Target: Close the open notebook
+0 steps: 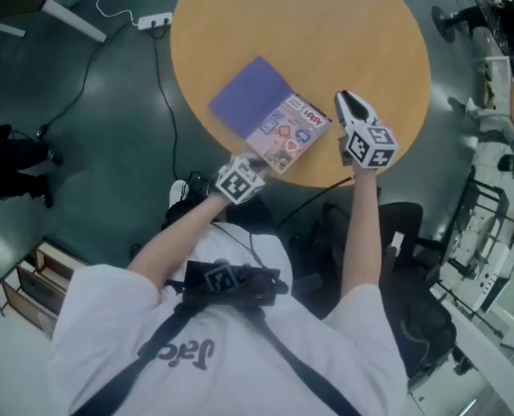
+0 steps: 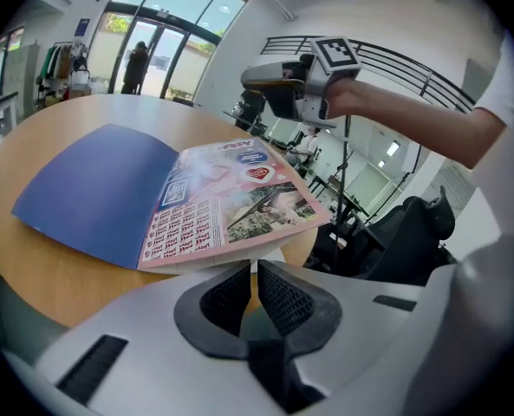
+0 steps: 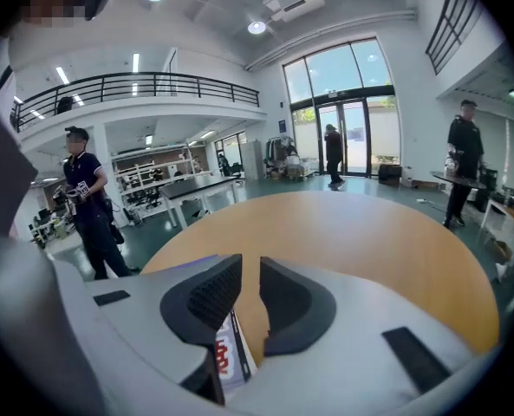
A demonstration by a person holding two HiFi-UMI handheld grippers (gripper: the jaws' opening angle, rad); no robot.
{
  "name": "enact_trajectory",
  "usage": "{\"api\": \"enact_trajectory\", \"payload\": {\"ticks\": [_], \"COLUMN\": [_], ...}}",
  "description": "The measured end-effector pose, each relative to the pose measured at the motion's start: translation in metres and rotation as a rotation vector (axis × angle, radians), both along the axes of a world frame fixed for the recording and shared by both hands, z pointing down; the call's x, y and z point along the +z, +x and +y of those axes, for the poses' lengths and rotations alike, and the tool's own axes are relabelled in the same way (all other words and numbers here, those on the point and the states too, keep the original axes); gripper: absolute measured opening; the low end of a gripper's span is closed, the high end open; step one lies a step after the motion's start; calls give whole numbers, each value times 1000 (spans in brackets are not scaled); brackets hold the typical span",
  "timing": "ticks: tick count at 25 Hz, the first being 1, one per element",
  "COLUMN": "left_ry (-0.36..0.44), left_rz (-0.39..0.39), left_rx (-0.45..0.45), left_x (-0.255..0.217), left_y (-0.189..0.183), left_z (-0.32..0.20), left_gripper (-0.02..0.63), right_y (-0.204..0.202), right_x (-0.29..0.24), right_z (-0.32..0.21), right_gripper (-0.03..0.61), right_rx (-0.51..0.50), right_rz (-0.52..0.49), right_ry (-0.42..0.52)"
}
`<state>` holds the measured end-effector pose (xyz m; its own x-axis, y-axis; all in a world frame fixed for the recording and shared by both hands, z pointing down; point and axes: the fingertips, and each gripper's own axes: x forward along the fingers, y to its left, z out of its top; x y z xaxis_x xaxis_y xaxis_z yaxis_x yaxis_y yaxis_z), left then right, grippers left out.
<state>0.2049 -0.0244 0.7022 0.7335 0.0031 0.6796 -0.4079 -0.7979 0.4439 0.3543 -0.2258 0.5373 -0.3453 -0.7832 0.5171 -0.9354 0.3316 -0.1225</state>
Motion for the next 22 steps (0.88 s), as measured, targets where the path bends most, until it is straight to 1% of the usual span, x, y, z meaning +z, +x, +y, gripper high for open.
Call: {"api": "enact_trajectory", "payload": {"ticks": [4, 6, 8, 9, 11, 12, 14, 17, 19, 22], "left_ry": [-36, -68, -103, -113, -116, -115, -110, -86, -75, -88], "left_rz": [37, 45, 48, 42, 31, 42, 85, 145, 158, 169], "left_rx": [3, -13, -46, -75, -160, -217, -348, -521, -600, -679], "left_x": [-14, -15, -14, -11, -5, -7, -16, -26, -26, -21], "left_y": [-12, -19, -31, -39, -60, -69, -86, -108, -119, -129], "left_z": [6, 8, 10, 9, 1, -7, -27, -63, -84, -109], "left_gripper": [33, 106, 143, 149, 150, 150, 150, 150, 150, 150], "right_y": [-38, -57, -75, -82, -94, -99, -106, -115, -119, -123], "right_x": [16, 27, 39, 47, 65, 74, 89, 100, 104, 114], "right_z": [-29, -42, -51, -55, -60, -61, -62, -66, -68, -71], "right_gripper": [87, 87, 87, 87, 87, 87, 97, 143, 161, 172], "right_rx": [-154, -215, -265, -289, -336, -362, -409, -452, -464, -478], "right_rz": [22, 27, 27, 32, 51, 63, 84, 81, 71, 70], "right_ry": [-67, -98, -132, -153, -201, -226, -268, -308, -327, -358]}}
